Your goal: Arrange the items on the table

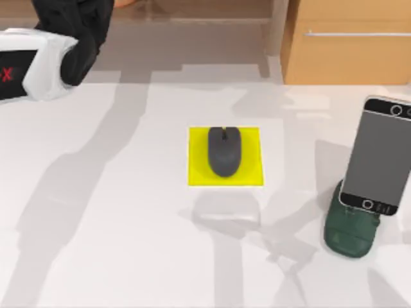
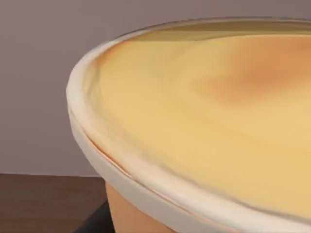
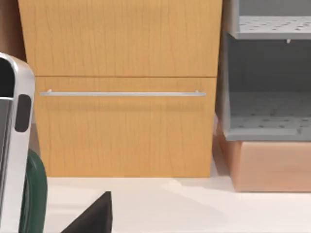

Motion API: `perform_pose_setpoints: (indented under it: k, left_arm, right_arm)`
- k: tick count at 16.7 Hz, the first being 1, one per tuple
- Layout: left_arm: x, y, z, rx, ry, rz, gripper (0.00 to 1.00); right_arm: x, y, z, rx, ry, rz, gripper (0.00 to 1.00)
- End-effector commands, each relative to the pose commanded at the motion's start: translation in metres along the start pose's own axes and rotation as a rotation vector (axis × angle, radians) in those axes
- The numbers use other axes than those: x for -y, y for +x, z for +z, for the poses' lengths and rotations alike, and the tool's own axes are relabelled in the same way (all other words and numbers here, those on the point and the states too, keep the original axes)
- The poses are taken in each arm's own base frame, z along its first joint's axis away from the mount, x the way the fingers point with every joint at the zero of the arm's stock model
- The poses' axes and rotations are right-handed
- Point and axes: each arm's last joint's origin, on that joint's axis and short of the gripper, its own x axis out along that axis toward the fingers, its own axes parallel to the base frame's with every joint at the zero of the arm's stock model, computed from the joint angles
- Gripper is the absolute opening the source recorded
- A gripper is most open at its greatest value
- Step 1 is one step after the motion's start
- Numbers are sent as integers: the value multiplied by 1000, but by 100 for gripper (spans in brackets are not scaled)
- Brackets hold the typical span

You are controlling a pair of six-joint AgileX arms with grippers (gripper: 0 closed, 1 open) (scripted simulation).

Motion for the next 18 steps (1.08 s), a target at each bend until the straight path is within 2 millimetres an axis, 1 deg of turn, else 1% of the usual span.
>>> perform_pose_setpoints:
  k: [4, 7, 12, 13, 18]
  left_arm:
    - [1, 24, 4, -80, 35, 19, 0]
    - [2, 35, 2, -123, 53, 27, 0]
    - [2, 37, 1, -134, 58, 29, 0]
    - [4, 35, 2, -132, 59, 23, 0]
    - [2, 37, 1, -134, 58, 29, 0]
  right_arm:
    - [0, 0, 0, 0, 0, 0, 100]
    - [0, 0, 0, 0, 0, 0, 100]
    - [0, 0, 0, 0, 0, 0, 100]
    - [0, 0, 0, 0, 0, 0, 100]
    - [0, 0, 0, 0, 0, 0, 100]
